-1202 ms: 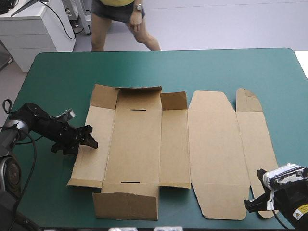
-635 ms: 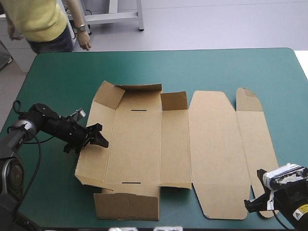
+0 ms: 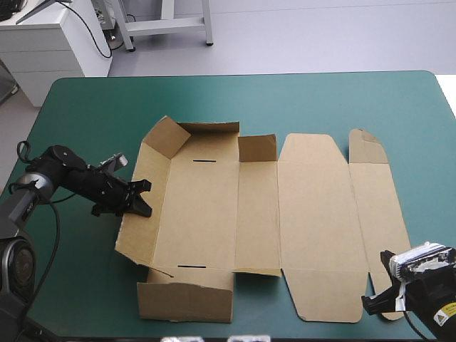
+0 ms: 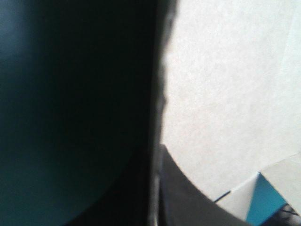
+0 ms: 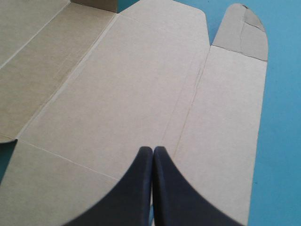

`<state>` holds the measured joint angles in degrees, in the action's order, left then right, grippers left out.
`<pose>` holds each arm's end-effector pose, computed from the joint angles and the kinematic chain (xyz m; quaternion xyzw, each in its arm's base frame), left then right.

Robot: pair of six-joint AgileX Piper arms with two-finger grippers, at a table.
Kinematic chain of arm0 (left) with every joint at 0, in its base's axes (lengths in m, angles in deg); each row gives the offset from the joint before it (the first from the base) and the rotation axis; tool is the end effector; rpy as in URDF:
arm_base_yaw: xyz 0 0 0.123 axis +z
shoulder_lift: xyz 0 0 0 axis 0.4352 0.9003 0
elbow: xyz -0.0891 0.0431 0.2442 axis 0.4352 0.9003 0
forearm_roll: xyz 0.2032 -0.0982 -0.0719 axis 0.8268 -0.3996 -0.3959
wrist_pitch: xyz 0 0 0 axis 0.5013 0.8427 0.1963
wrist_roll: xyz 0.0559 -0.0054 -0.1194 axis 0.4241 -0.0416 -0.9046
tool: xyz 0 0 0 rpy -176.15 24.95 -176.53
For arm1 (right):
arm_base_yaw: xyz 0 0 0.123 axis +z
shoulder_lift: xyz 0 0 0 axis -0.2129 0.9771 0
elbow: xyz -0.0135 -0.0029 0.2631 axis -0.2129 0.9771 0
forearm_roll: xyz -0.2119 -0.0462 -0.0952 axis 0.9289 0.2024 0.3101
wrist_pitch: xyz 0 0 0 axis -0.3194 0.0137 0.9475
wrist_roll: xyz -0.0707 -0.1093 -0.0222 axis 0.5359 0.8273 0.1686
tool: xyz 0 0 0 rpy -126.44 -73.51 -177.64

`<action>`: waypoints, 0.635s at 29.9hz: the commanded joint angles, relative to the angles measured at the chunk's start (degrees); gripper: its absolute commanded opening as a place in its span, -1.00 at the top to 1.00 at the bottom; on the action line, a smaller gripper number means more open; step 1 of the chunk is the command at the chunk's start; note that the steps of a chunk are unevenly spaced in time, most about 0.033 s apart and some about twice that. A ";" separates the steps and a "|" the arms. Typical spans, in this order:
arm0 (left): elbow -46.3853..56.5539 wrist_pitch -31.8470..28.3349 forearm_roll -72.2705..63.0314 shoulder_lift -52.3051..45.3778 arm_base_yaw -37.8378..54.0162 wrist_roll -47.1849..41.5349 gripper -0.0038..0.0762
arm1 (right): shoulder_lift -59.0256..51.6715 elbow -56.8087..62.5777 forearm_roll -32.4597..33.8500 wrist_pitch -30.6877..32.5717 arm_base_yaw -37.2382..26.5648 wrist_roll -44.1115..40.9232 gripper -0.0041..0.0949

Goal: Fold the box

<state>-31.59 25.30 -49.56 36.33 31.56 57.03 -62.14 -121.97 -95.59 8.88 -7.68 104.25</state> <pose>0.2859 -0.0459 0.1792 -0.0032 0.9553 -0.2952 0.0130 0.0813 0.0255 0.2780 -0.1500 0.8533 0.0358 0.4982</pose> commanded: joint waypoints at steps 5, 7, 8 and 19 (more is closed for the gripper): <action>-14.81 5.61 19.40 -2.49 -10.17 -2.04 0.92 | 0.61 -1.43 -0.43 -3.59 -0.49 0.53 0.96; -19.63 5.51 24.03 -1.95 -13.37 -2.04 0.92 | 0.61 -1.43 -0.43 -3.59 -0.49 0.53 0.96; -21.63 5.51 26.10 -1.71 -14.61 -2.04 0.92 | 0.61 -1.43 -0.43 -3.59 -0.49 0.53 0.96; -42.72 5.16 50.18 8.77 -30.80 3.43 0.92 | 0.61 -1.43 -0.43 -3.59 -0.49 0.53 0.96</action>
<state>-69.55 27.58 -6.61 45.36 4.32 57.14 -62.14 -121.97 -95.59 8.88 -7.68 104.42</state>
